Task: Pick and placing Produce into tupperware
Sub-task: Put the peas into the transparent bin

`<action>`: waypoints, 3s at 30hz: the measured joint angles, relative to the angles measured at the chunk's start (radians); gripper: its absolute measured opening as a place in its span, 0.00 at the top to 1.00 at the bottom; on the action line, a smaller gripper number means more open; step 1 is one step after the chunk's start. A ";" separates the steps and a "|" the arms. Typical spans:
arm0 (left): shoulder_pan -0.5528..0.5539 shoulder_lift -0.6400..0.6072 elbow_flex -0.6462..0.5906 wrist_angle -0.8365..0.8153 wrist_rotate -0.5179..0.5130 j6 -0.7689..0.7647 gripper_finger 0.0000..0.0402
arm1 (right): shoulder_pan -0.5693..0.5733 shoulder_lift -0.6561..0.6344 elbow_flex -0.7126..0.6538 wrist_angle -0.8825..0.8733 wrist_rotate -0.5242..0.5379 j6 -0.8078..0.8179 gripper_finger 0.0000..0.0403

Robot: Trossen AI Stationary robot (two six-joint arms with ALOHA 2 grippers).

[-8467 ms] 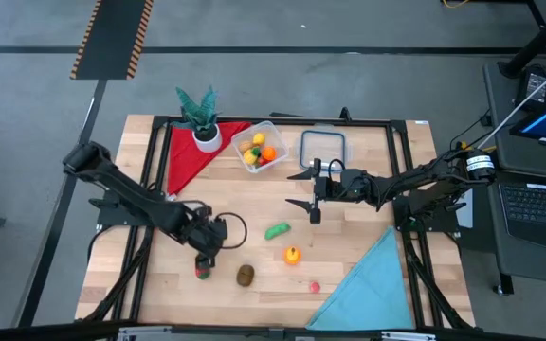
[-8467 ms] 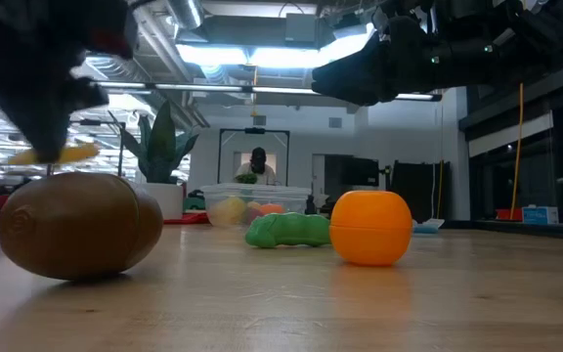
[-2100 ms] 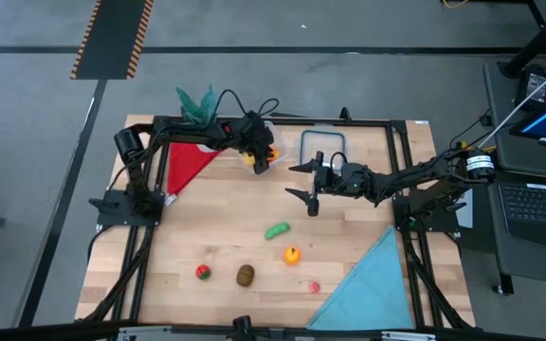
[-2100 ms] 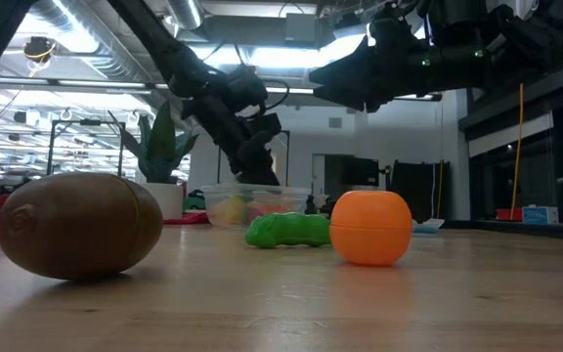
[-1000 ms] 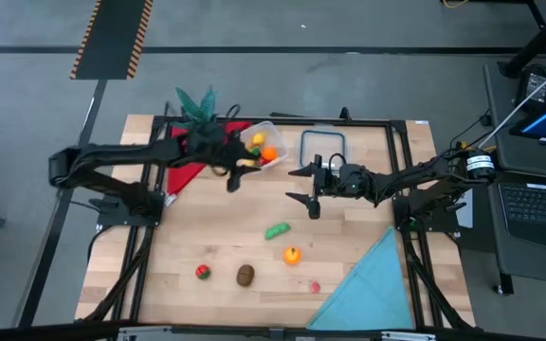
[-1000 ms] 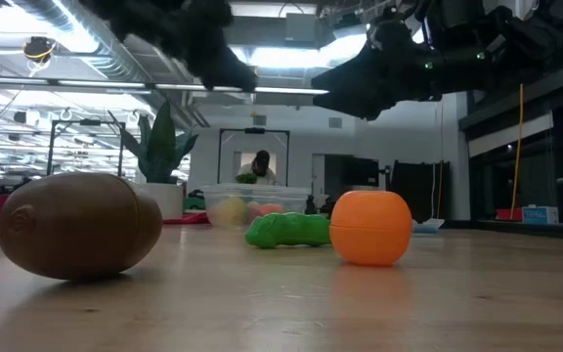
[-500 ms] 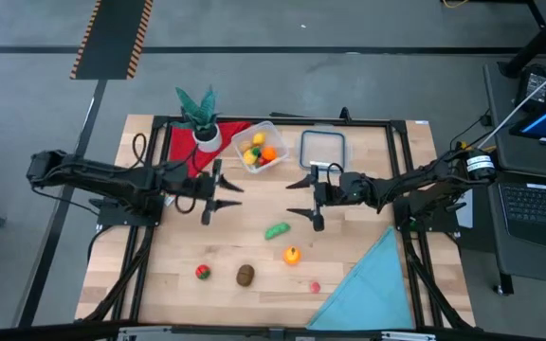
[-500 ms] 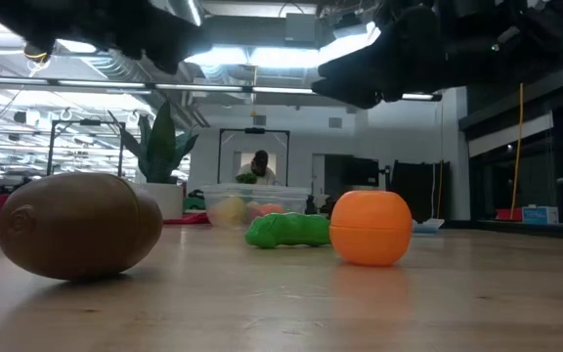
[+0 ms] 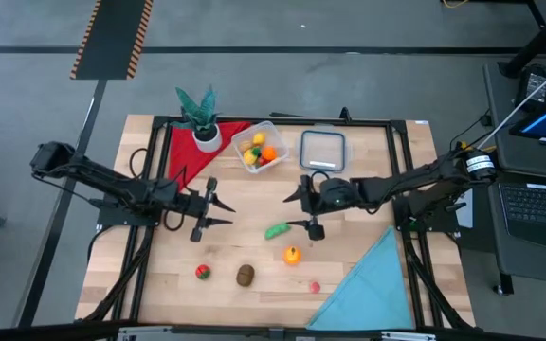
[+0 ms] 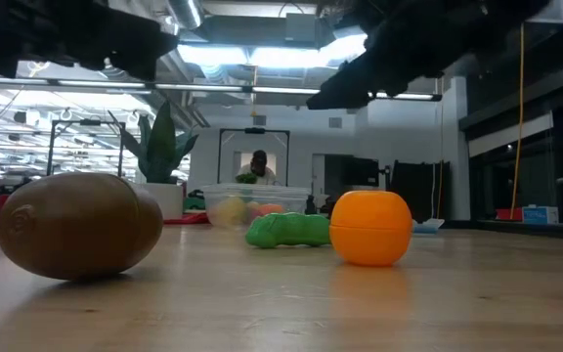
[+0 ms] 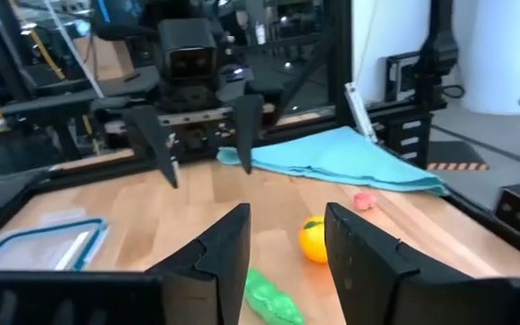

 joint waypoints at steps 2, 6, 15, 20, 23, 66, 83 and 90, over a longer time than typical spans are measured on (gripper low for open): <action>-0.014 0.000 -0.011 0.013 0.000 0.000 0.67 | 0.000 0.000 0.067 -0.144 0.000 0.003 0.22; -0.033 0.000 -0.022 0.010 0.000 -0.008 0.66 | 0.000 0.000 0.164 -0.342 0.000 0.032 0.22; -0.042 0.001 -0.036 0.008 0.000 -0.031 0.65 | -0.001 0.021 0.252 -0.497 0.000 0.083 0.22; -0.042 0.001 -0.036 0.009 0.000 -0.032 0.68 | -0.005 0.096 0.255 -0.477 0.000 0.064 0.22; -0.042 0.001 -0.036 0.008 0.000 -0.032 0.69 | -0.012 0.141 0.256 -0.472 0.000 0.028 0.22; -0.042 0.003 -0.036 -0.015 -0.001 -0.058 0.84 | -0.028 0.461 0.256 -0.243 -0.208 0.114 0.22; -0.041 0.003 -0.036 -0.015 -0.001 -0.058 0.90 | -0.021 0.462 0.256 -0.248 -0.218 0.159 0.45; -0.041 0.003 -0.036 -0.015 -0.001 -0.058 0.93 | -0.021 0.463 0.255 -0.250 -0.220 0.160 0.62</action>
